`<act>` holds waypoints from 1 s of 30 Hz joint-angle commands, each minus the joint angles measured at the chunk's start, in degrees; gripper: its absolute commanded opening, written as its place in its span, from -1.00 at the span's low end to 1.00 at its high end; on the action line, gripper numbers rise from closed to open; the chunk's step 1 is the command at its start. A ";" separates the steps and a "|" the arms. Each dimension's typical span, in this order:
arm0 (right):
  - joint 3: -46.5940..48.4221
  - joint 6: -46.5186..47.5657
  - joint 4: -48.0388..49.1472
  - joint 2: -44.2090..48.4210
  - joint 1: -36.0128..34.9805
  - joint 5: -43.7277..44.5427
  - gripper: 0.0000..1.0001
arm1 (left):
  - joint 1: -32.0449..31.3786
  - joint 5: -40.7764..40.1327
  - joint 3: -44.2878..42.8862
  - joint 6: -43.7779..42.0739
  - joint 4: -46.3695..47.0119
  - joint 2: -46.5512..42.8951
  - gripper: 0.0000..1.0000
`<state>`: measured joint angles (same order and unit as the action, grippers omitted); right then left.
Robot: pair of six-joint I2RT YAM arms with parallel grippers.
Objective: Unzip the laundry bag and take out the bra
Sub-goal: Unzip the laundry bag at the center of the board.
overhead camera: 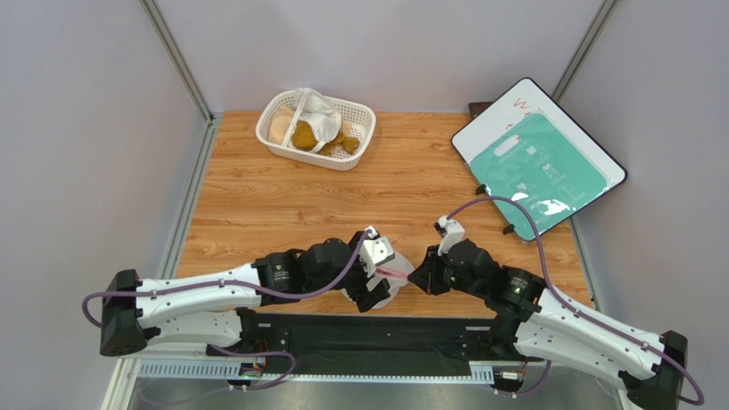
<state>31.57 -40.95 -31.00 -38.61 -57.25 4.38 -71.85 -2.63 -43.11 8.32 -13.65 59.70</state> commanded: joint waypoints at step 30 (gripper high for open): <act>2.18 -0.36 1.47 2.04 -1.11 -0.78 -1.00 | -0.13 -1.32 -6.37 -2.25 4.86 15.01 -0.70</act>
<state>31.57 -40.97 -31.00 -37.30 -58.06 4.01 -71.85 -1.76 -49.87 6.83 -8.25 75.20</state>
